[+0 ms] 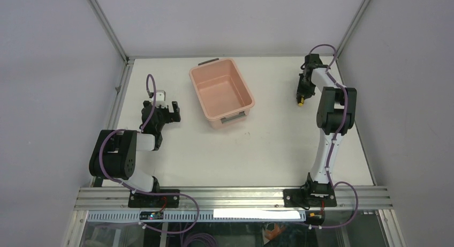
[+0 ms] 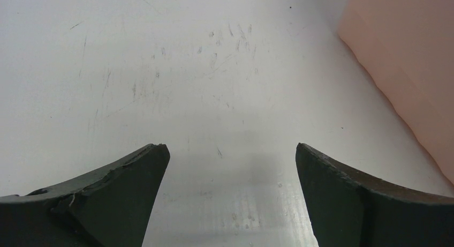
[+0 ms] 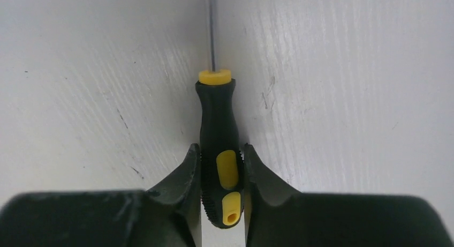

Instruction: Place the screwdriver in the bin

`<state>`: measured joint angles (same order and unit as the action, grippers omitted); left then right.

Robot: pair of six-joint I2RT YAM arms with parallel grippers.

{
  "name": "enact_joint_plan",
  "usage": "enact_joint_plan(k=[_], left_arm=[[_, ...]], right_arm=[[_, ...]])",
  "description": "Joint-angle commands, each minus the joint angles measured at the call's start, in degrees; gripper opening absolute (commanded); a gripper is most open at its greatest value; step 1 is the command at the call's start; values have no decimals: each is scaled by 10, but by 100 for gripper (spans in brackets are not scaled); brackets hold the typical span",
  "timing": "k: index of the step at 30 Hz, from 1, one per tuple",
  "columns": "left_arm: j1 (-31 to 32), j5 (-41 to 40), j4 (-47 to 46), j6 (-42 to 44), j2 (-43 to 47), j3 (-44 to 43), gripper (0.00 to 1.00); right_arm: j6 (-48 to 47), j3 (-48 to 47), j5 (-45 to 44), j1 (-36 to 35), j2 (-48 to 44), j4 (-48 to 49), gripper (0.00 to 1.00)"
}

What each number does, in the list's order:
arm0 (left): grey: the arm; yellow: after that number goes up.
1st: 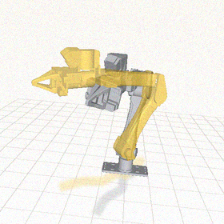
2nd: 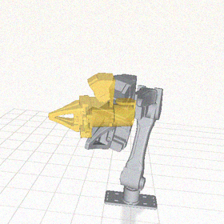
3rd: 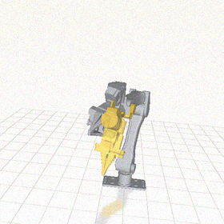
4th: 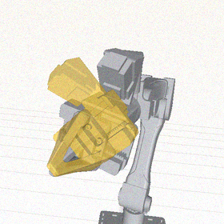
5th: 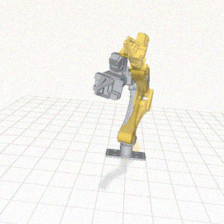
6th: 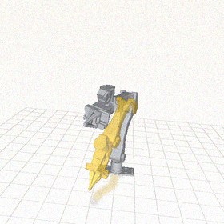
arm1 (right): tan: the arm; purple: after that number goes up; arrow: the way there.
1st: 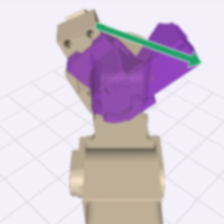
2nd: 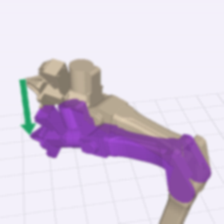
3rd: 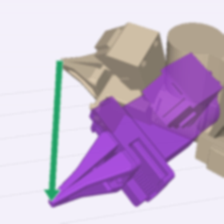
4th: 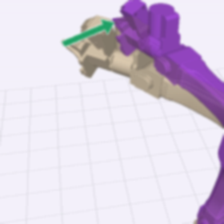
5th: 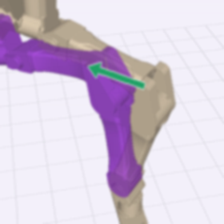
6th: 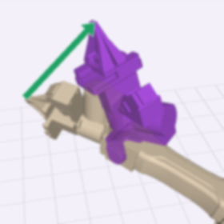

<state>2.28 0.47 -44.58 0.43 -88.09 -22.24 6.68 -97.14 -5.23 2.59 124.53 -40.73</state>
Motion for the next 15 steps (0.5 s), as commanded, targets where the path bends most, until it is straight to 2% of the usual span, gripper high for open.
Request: enact_joint_plan(k=[1,6,10,15], left_arm=[[4,4,-15,-10,17,3,99],[4,4,-15,-10,17,3,99],[4,5,-15,-10,17,3,99],[4,5,-15,-10,17,3,99]], right_arm=[[0,-11,-21,0,-22,-16,11],[1,-59,6,-1,-100,-86,5],[22,-98,107,-22,-160,-154,8],[42,-138,87,-160,-214,-186,10]])
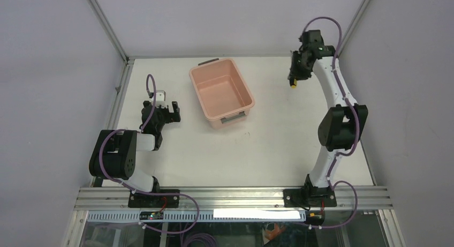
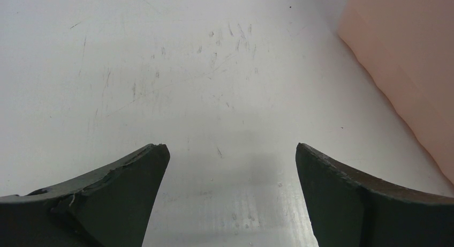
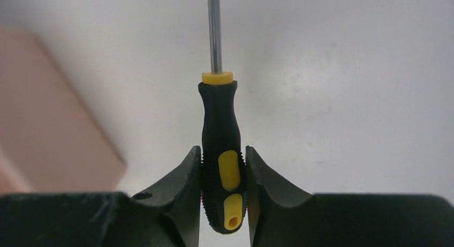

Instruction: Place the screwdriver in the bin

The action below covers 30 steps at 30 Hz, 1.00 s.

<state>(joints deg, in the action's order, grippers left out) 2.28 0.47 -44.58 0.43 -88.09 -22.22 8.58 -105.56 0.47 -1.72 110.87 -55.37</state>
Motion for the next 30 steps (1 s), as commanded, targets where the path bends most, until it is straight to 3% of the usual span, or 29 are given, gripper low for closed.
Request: enact_joint_plan(k=[1,4,8,13,20,26,30], left_arm=[[4,5,-15,-10,17,2,99],[4,4,-15,-9,17,2,99],[4,5,-15,-10,17,2,99],[4,5,-15,-10,17,2,99],[4,5,-15,-10,17,2,99],[4,5,-15,-10,17,2,99],[4,5,-15,-10,17,2,99]], right_arm=[[31,-66,27,-149,-79,-37,11],[53,-90,14,-245,-61,-14,11],[87,-114,4,-319,-8,28,11],[116,-158,-30,-365,93,38,15],[154,-125,-87,-378,183,92,21],[160,-132,-74,-380,226,100,46],[149,-142,-77,-381,200,93,64]])
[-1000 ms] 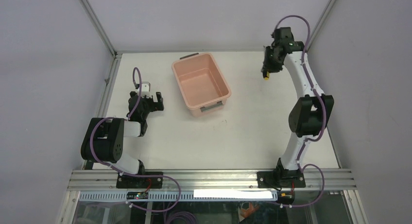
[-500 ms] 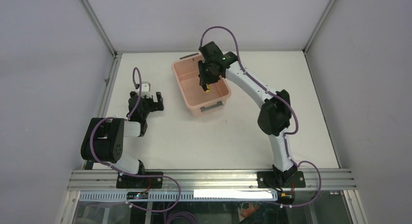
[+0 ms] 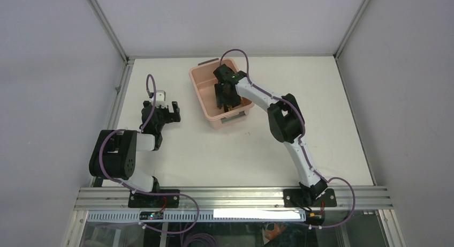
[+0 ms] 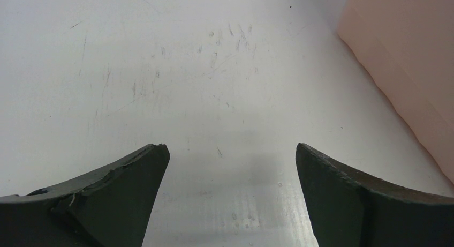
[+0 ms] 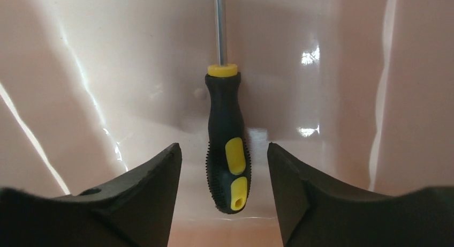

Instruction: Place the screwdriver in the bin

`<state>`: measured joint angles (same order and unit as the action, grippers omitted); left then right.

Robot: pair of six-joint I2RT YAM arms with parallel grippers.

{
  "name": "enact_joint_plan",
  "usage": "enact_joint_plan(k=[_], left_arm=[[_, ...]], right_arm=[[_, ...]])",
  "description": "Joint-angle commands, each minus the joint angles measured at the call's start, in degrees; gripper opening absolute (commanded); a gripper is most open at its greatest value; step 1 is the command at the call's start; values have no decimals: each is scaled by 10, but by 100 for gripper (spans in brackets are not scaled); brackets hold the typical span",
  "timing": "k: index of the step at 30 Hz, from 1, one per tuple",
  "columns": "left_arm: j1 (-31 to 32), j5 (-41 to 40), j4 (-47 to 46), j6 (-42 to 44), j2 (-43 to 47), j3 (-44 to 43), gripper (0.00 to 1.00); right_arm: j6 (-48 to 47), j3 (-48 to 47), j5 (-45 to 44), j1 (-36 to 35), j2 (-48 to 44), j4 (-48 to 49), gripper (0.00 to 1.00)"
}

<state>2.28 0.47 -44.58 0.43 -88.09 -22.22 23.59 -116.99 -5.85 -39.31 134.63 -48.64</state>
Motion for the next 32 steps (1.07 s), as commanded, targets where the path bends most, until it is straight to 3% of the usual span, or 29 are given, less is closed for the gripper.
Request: enact_joint_plan(k=[1,7,13,19,23,27,32], left_arm=[[4,5,-15,-10,17,2,99],[4,5,-15,-10,17,2,99],[4,5,-15,-10,17,2,99],[4,5,-15,-10,17,2,99],[4,5,-15,-10,17,2,99],[4,5,-15,-10,17,2,99],[4,5,-15,-10,17,2,99]], right_arm=[[-8,-34,-12,-5,-48,22,65],[-66,-64,-10,-3,-149,4,80],[-105,39,-15,53,-272,17,99],[-90,208,-23,214,-385,52,99],[-94,257,-56,310,-412,53,99],[-111,282,-102,335,-423,60,99],[-112,283,-85,335,-426,67,99]])
